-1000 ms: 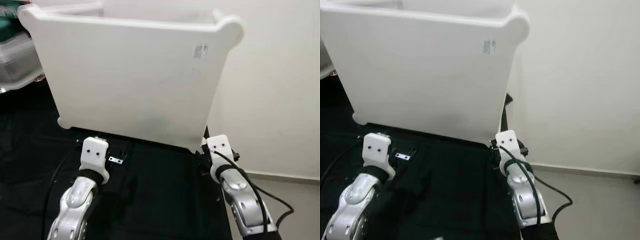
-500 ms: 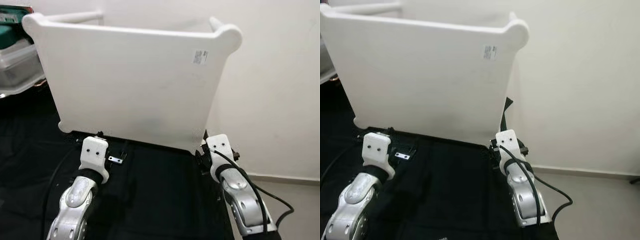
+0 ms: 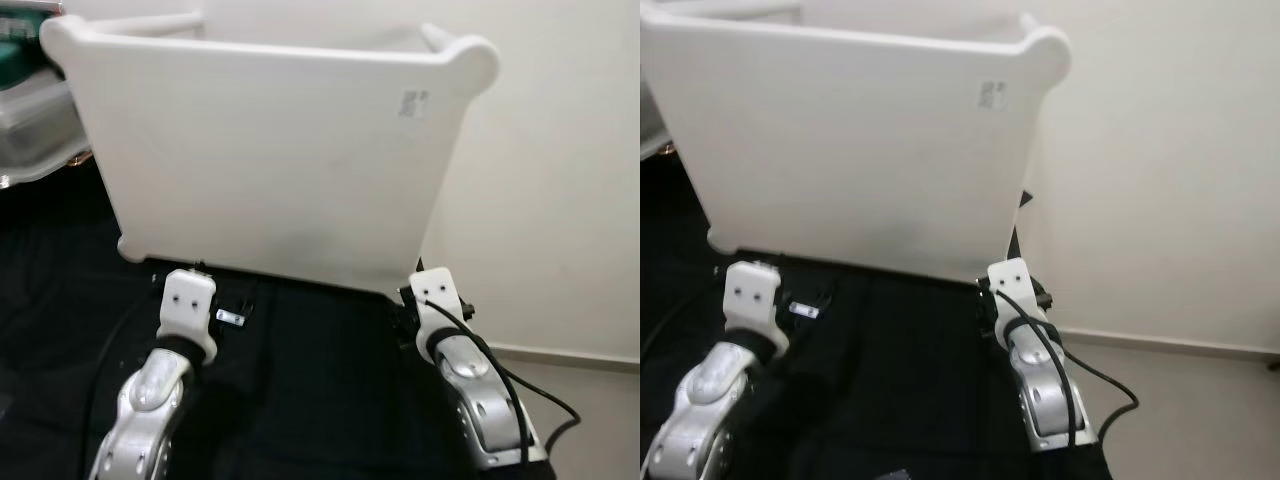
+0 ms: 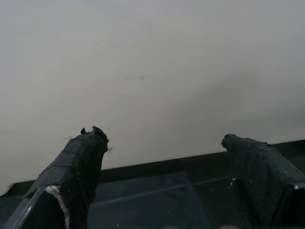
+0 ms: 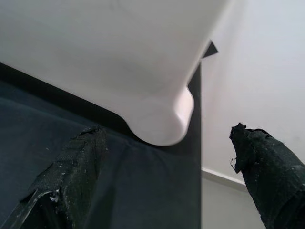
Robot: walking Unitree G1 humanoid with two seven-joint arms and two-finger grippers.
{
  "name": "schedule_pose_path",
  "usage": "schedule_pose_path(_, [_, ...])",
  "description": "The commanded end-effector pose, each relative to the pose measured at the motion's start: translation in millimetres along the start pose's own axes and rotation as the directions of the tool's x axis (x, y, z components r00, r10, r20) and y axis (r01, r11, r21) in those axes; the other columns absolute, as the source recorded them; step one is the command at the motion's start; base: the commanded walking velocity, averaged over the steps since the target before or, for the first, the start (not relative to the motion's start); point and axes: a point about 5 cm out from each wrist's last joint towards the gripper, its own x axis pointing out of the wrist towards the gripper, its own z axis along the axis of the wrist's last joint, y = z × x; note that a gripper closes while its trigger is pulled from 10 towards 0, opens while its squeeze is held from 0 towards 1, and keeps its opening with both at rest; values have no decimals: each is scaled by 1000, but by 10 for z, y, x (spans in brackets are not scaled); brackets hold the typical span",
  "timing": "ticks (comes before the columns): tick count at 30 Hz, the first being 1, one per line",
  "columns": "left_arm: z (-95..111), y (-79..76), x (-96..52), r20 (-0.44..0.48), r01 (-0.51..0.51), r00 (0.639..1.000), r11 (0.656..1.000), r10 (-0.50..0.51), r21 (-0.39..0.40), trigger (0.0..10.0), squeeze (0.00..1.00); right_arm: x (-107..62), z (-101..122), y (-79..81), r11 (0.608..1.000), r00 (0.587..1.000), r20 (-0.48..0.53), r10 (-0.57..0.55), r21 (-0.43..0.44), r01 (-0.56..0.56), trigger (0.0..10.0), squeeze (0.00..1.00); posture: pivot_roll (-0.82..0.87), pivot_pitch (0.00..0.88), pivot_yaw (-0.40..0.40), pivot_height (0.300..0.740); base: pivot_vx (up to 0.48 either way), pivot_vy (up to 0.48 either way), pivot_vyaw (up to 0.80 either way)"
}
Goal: Building children table
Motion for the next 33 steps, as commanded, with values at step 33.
schedule_pose_path(33, [26, -52, -31, 9, 48, 999, 999, -48, 18, 10000, 0, 7, -14, 8, 1000, 1000, -2, 1, -2, -1, 10000, 0, 8, 0, -82, 740, 0, -229, 0])
